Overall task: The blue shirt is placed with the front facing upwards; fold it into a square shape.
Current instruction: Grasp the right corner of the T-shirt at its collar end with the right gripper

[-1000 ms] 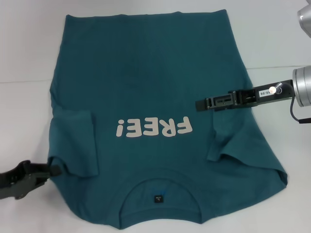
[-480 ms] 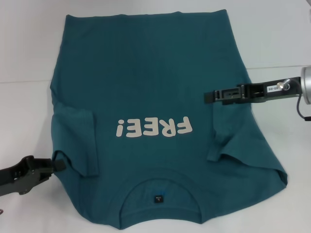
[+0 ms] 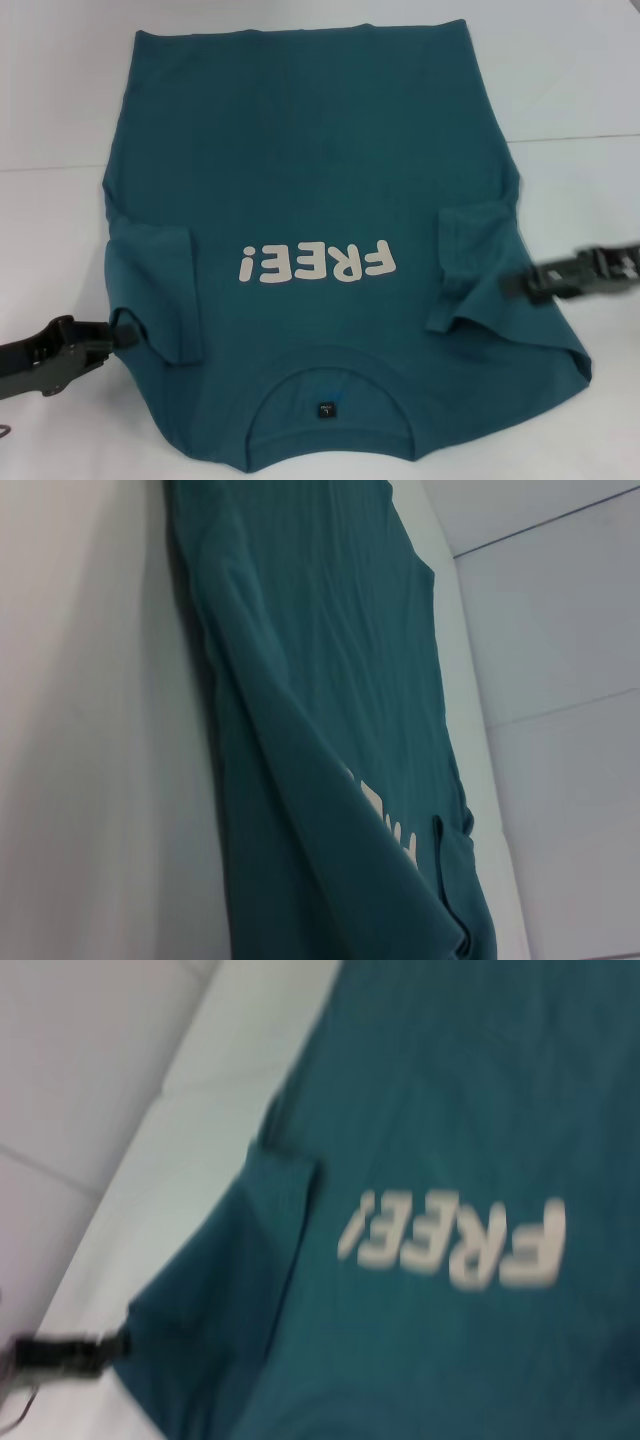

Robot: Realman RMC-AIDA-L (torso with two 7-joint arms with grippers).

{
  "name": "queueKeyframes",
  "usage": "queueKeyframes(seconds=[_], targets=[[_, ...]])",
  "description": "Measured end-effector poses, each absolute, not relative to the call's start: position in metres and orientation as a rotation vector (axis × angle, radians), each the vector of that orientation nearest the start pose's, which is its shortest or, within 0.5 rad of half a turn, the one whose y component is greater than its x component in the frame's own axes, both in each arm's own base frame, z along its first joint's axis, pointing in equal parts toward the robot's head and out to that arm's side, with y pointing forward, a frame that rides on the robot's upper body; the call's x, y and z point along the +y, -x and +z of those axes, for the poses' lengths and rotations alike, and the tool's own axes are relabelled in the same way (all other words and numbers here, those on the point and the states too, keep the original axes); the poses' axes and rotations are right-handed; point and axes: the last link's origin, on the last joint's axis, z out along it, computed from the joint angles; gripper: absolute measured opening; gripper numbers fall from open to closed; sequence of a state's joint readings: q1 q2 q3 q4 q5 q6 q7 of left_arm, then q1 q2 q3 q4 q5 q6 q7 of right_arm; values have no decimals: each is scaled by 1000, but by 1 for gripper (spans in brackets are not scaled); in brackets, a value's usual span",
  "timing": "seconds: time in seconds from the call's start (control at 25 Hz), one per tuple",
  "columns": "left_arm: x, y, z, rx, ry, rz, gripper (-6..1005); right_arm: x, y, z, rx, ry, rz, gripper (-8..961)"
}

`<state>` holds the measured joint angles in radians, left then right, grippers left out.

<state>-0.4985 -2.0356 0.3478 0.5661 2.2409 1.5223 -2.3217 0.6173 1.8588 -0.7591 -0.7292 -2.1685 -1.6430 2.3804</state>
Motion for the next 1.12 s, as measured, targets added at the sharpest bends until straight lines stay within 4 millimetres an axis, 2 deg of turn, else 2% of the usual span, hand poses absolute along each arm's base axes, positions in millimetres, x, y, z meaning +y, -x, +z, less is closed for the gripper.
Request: queueKeyframes(seconds=[0.2,0.28,0.48,0.64,0.92,1.12], targets=[[315,327,23,2321,-2168,948,48,331,-306,101,1894,2321,319,848],[316,328,23,2329,-2170,950,48,322,-318,114,1932,2255,341,848],[317,328,23,2335,-2171,953,49,316,-331,124,1951,2194,300,847],[317,328,23,2334,-2171,955,49,316,-338,121,1957,2164,204,846],[317,329,24,2340,-2165,967,49,325,-343,115,1908,2123,184,846],[316,331,23,2352,-2160,971,48,331,-343,103,1880,2114,122,845]])
